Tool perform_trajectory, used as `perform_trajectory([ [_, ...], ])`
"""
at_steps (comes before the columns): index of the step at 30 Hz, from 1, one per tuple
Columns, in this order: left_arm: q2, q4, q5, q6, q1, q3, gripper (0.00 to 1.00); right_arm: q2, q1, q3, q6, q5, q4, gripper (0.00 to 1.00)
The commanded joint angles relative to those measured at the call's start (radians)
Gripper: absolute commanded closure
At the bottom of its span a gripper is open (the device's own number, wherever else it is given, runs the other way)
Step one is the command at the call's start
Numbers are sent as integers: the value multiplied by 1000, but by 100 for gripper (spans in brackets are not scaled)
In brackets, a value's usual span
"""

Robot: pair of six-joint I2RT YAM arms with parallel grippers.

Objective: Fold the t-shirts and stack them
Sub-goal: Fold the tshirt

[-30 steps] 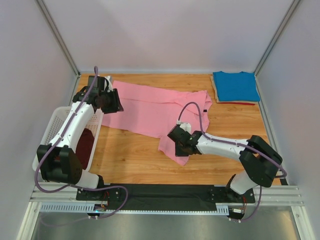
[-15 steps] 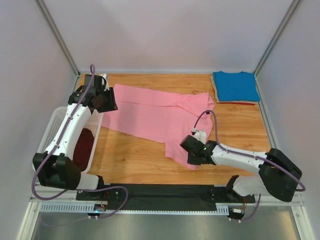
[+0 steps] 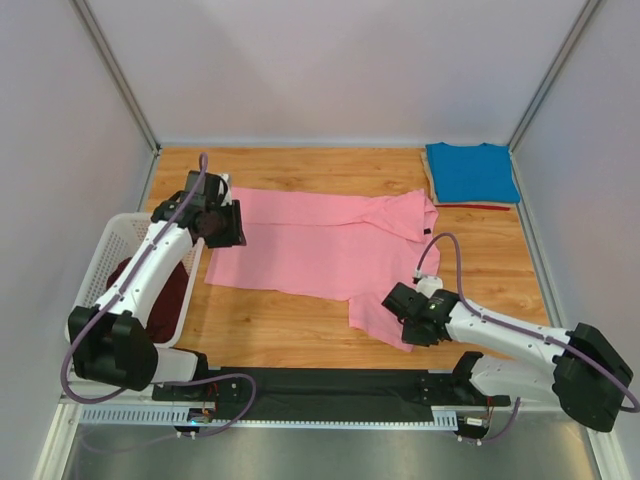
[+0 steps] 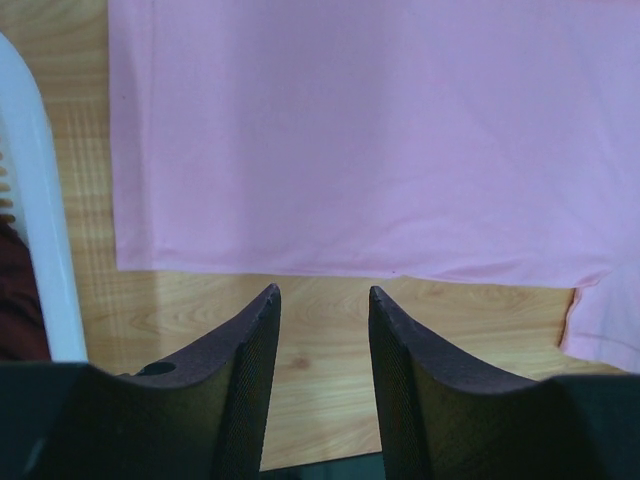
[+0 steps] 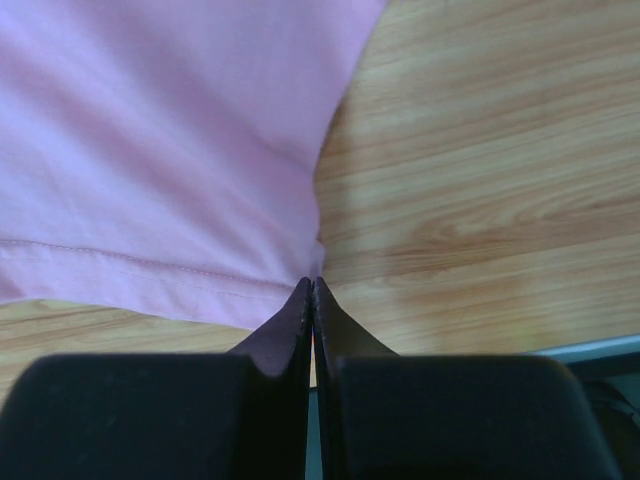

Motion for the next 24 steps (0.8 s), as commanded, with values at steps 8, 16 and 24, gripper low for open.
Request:
perform_trajectory([
  [8,-26,119,57,-115,-2,-67,52,-55,-50,236,-60,72,-112,85],
  [16,216,91,46,-111,5,239,52,179,-504,525,-517,-202,180,59],
  [24,364,102,273,-78,27,310,53,613,-712,873,-779,-457,228,56],
])
